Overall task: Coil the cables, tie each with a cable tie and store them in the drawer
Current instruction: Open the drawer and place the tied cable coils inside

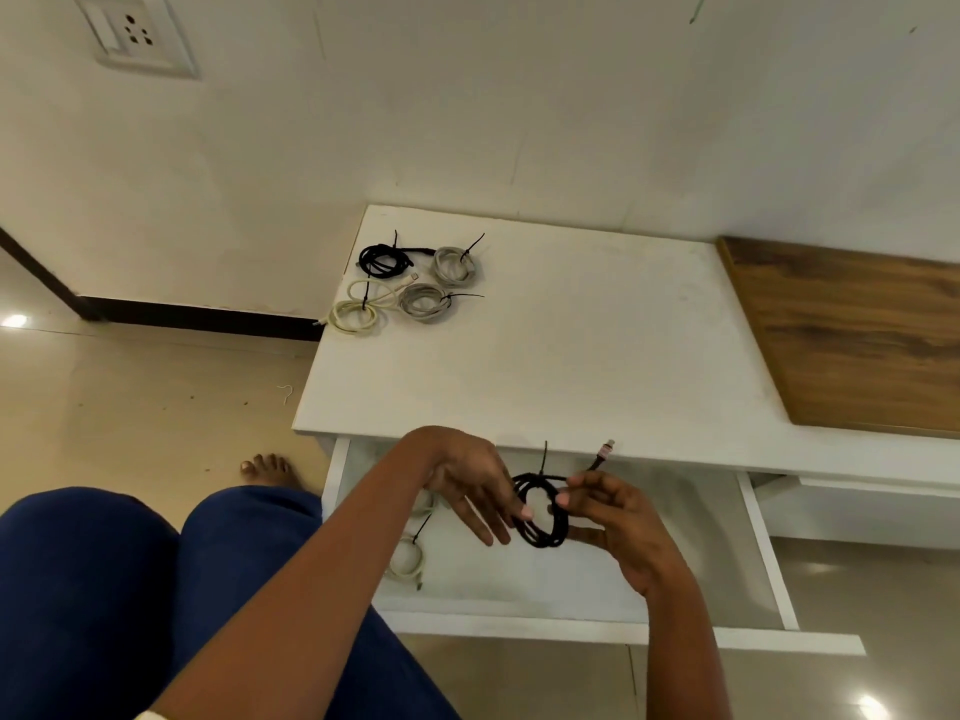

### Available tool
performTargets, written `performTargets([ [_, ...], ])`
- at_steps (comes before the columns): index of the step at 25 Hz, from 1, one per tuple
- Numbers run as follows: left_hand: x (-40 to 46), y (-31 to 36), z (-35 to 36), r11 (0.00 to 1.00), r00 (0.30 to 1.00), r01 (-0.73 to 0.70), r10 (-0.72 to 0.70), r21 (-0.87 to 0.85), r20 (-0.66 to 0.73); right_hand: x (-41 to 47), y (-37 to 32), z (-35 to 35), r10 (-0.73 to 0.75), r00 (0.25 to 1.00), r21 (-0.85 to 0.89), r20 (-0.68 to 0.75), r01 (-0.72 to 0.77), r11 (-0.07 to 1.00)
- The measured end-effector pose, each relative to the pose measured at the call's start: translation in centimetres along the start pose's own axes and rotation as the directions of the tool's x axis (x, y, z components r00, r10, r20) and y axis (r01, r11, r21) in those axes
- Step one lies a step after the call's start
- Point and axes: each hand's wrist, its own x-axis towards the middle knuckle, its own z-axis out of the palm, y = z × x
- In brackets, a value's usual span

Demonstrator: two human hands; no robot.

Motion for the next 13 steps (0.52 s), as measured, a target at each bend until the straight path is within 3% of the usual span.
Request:
performTargets([
  [2, 0.8, -1.6, 0.1, 0.997, 0.997, 0.077, -0.077, -0.003, -0.001, 0.7, 0.9, 0.6, 0.099, 0.993, -0.077, 0.057, -0.094, 0.993],
  [6, 3.4, -4.1, 0.5, 0.978, 0.97, 0.183, -0.196, -0.099, -0.147, 3.4, 2.8, 2.8, 0.236, 0.972, -0.265, -0.005, -0.229, 0.937],
  [13, 8.6, -7.5, -0.1, 0.972, 0.906, 0.182, -0.226, -0.15, -0.357, 8.2, 6.9, 4.6, 0.384, 0.918, -0.522, -0.101, -0.377, 0.765],
])
